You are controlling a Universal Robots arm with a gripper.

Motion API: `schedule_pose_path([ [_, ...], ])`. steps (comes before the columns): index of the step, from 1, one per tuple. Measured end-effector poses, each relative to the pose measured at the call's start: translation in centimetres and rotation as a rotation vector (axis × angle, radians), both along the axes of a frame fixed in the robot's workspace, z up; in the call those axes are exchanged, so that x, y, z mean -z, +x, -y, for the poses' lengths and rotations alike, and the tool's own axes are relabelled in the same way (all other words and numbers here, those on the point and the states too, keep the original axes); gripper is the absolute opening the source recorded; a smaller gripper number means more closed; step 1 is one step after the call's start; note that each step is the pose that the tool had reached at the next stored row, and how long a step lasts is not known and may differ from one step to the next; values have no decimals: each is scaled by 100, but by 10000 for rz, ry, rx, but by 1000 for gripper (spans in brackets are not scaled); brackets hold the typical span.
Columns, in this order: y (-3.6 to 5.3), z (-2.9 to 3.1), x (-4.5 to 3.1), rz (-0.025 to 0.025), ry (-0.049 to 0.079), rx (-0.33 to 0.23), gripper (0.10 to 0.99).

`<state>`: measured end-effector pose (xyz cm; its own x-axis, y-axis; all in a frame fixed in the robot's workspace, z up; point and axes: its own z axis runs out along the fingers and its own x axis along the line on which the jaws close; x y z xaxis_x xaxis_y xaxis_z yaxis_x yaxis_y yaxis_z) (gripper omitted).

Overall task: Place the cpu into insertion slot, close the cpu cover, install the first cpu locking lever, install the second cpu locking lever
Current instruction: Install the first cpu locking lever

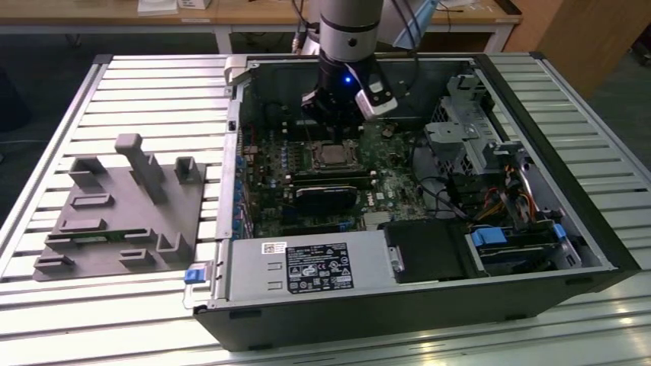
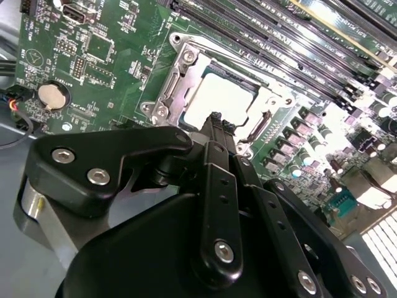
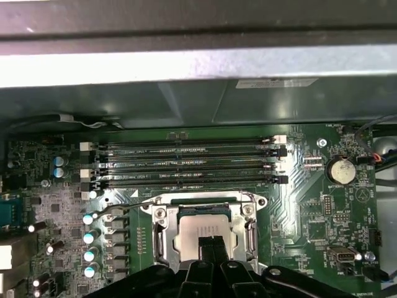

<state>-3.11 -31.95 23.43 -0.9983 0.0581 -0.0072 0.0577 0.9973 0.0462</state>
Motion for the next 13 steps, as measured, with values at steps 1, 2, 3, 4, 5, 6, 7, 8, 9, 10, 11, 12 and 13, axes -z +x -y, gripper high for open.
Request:
schedule_pose_path([
  [1, 0, 0, -13, 0, 0, 0, 106],
  [2, 0, 0, -28, 1, 1, 0, 106],
  [3, 0, 0, -41, 0, 0, 0, 106],
  [4, 0, 0, -52, 0, 0, 0, 106],
  [5, 0, 0, -62, 0, 0, 0, 106],
  [6, 0, 0, -69, -1, -1, 0, 106],
  [7, 0, 0, -70, 1, 1, -1, 106],
  [8, 0, 0, -70, 1, 1, 0, 106],
  [9, 0, 0, -70, 1, 1, 0, 106],
  [10, 0, 0, -70, 1, 2, 0, 106],
  [11, 0, 0, -71, 0, 1, 0, 106],
  [12, 0, 0, -72, 0, 0, 0, 106],
  [13, 0, 0, -72, 0, 0, -1, 106],
])
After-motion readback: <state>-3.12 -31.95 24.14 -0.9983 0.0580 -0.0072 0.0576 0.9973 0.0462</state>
